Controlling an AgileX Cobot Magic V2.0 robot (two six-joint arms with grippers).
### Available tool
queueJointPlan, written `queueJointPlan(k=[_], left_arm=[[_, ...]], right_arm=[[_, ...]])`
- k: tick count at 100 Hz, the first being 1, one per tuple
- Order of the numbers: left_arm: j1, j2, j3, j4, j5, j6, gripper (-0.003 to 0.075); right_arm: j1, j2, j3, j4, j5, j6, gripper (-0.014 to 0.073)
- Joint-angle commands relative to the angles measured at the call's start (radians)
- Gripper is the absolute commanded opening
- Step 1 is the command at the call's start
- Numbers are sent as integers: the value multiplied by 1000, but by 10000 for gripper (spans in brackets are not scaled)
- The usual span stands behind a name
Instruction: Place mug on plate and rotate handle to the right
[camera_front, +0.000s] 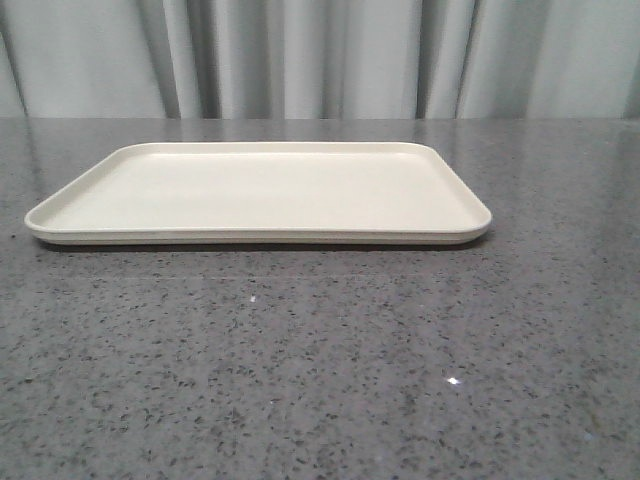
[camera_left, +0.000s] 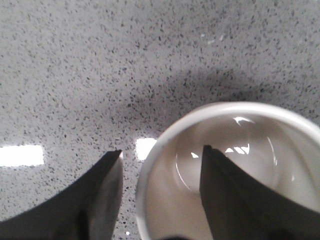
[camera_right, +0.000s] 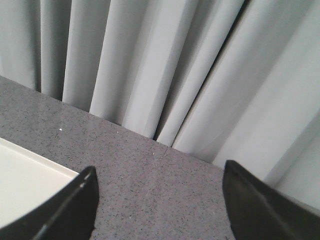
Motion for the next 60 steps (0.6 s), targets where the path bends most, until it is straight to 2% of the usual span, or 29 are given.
queueJointPlan(k=[1,10,14,26,31,60], left_arm=[[0,-18,-12,0,-31,-8,355],[0,-18,-12,0,-38,-8,333],[0,-18,-12,0,-38,-8,295],[0,-18,-12,7,-57,-8,91],[0,-18,-12,12,-63,-8,-16],[0,-18,-14,25,-77,2,-20]], right_arm=[[-1,4,-31,12,-75,-7,525],[-1,4,-31,12,-75,-7,525],[-1,4,-31,12,-75,-7,525],[-1,4,-31,12,-75,-7,525],[-1,4,-31,12,-75,-7,525],[-1,4,-31,12,-75,-7,525]])
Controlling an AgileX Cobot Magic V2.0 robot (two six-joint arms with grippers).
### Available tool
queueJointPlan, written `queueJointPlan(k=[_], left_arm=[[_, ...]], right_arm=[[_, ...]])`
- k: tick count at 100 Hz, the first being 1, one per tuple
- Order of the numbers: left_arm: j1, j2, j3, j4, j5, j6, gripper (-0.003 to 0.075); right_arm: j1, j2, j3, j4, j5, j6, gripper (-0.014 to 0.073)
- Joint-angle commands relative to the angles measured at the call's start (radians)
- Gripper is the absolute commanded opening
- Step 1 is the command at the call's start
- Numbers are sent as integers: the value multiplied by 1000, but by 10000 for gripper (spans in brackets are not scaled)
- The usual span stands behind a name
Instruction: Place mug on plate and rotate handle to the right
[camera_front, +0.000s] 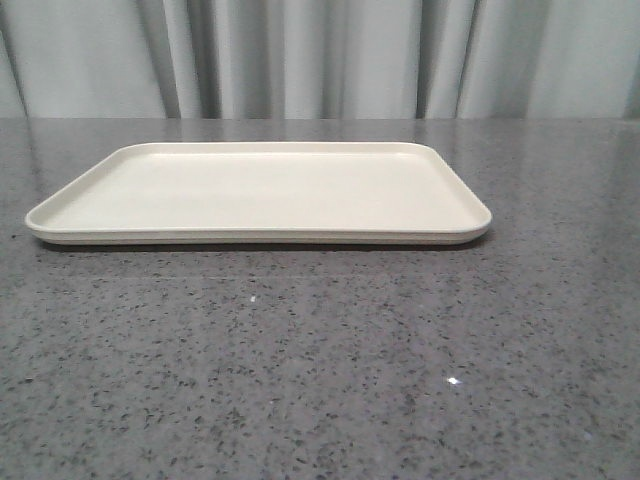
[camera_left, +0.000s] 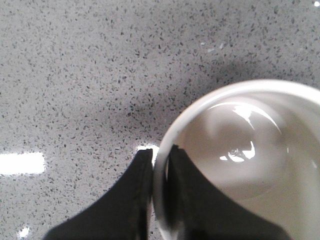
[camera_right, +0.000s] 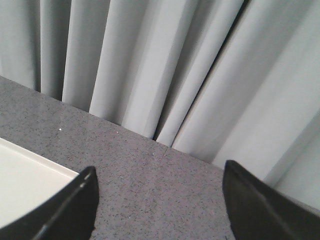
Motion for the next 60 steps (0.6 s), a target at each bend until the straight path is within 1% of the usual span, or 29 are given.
queueJointPlan(k=[1,15,28,38,53,60], left_arm=[[0,-18,-24,23,-34,3,-20],[0,-28,-32,16,-30,5,-20],[0,-45,-67,-28,-20,29,-20],[0,-52,-121,-51,-11,30,-20],[0,-52,-222,-114,16,83,-20],[-2,-52,-274,-141,14,85,-20]], right_arm=[[-1,4,-31,13,-74,-7,525],[-1,4,-31,13,-74,-7,525],[-1,4,-31,13,-74,-7,525],[-1,4,-31,13,-74,-7,525],[-1,4,-31,13,-74,-7,525],[-1,4,-31,13,-74,-7,525]])
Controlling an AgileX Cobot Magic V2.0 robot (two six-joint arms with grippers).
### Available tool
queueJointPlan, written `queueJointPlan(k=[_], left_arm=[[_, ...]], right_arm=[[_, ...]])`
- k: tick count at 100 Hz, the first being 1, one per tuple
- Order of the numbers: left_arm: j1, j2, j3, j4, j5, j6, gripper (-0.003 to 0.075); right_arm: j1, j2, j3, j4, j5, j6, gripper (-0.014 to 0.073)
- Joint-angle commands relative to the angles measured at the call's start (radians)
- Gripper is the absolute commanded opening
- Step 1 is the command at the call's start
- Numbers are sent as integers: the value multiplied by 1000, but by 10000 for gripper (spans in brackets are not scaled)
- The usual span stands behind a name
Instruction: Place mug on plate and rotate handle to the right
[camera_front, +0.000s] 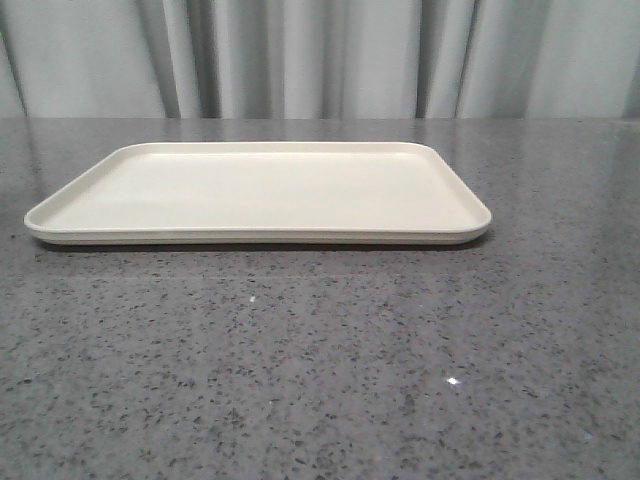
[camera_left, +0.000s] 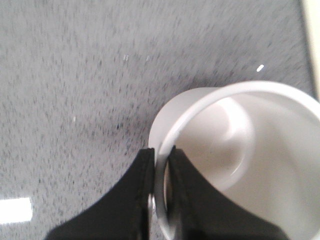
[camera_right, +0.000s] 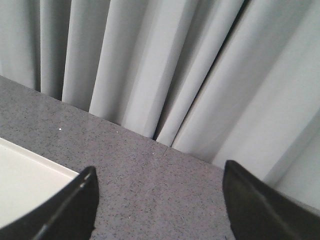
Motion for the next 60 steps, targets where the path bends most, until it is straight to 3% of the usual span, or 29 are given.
queueJointPlan(k=[1,31,60], left_arm=[[-2,-28,-87,-45,-29,12,-20],[-20,74,-346,-231,42,88,-20],[-258,242,-532,-232,33,79,-20]], right_arm=[[-1,4,-31,13,-74,-7,525],[-1,4,-31,13,-74,-7,525],[-1,4,-31,13,-74,-7,525]])
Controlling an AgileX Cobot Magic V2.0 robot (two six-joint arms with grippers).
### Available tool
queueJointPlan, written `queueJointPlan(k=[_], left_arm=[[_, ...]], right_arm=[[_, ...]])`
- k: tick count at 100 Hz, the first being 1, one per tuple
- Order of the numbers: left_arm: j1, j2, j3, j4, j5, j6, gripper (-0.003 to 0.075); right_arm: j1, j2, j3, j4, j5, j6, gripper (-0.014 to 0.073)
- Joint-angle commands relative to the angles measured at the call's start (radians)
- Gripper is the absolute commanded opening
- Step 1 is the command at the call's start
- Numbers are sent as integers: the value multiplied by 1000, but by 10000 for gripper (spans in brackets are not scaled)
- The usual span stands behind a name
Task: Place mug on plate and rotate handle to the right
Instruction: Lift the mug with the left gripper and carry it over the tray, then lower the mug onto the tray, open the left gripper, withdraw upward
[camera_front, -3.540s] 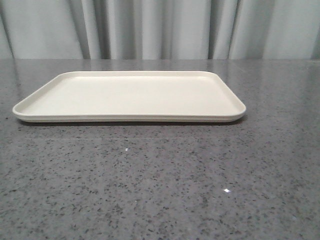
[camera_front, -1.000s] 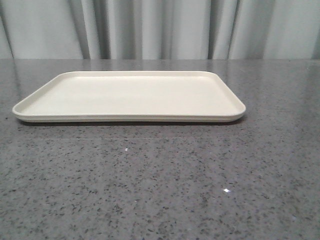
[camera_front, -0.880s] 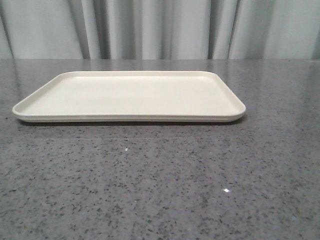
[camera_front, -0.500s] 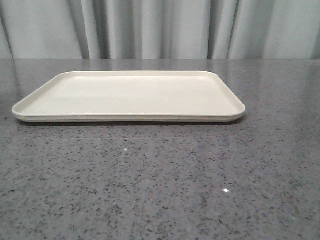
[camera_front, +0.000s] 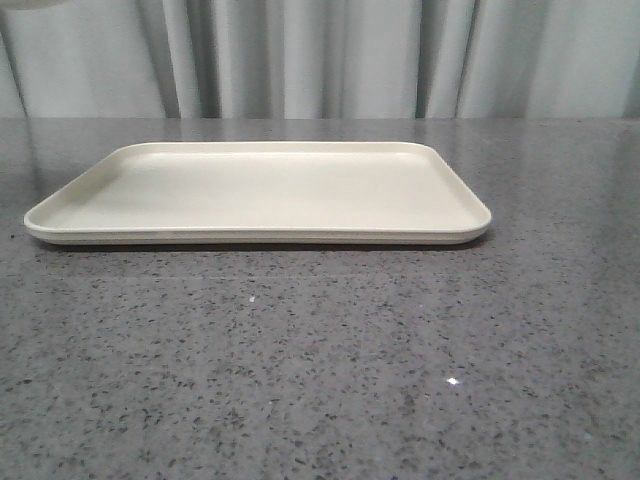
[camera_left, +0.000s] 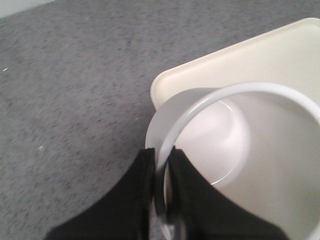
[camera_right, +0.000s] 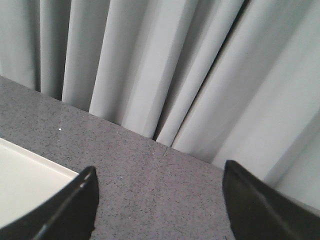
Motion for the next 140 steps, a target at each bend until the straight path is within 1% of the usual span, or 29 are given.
queueJointPlan(k=[1,21,48,88,100,140], left_arm=[[-63,21,-60,-27,-53,-9,-20],[-177,125,-83,-27,-125,-25,-20],[-251,250,-83,-29,-169,-29,-20],[-258,327,-83,-32,-187,-29,-20],[-258,348,-83,-36,-164,-29,-20],[-258,358,-83,-41,-152,-29,-20]], right_arm=[[-1,4,-31,14,-74,-7,525],[-1,4,-31,14,-69,-7,525],[-1,4,-31,14,-41,-7,525],[-1,4,-31,14,-35,-7,525],[-1,4,-31,14,-35,-7,525],[-1,4,-31,14,-35,-7,525]])
